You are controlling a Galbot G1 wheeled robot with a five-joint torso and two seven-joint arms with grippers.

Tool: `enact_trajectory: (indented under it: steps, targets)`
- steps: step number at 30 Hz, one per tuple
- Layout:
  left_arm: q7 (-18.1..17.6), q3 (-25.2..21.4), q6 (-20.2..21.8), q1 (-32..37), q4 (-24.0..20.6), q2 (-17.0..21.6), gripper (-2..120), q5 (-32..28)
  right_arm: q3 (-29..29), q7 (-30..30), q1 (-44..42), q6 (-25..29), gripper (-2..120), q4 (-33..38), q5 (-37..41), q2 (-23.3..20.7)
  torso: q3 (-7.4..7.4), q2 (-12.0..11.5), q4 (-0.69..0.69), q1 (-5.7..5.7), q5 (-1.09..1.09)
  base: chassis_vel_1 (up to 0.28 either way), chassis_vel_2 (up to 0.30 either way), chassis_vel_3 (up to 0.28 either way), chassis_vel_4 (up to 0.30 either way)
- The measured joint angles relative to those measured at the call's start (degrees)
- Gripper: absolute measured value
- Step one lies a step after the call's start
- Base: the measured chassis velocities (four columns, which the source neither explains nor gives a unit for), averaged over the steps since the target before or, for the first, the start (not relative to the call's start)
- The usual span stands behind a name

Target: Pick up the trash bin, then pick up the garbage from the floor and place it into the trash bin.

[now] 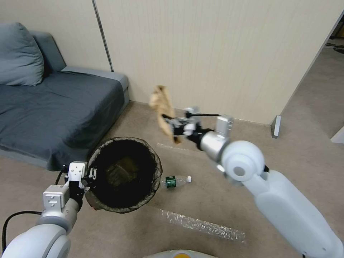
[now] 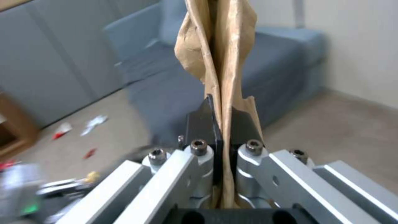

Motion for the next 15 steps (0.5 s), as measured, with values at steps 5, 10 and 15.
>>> enact_trajectory:
  steps: [5,10,15]
  targets:
    - [0.00,0.39,0.48,-0.22,-0.01,0.94,3,0.00,-6.97,3.48,2.89,-0.59,0,0.95,2.47,2.46,0.00,0.00,-0.01,0.00,0.00,0.000,0.000,0.000,0.000]
    - [-0.01,0.57,0.65,-0.57,0.08,0.90,3,0.02,-12.41,6.84,3.40,-1.12,0,0.29,1.81,5.82,0.00,0.00,-0.02,0.00,0.01,0.000,0.000,0.000,0.000]
    - [-0.03,0.56,0.77,-1.12,0.24,1.08,3,-0.12,-15.76,11.82,3.37,-2.24,0,-0.90,2.18,8.28,0.00,0.00,-0.01,0.00,0.01,0.000,0.000,0.000,0.000]
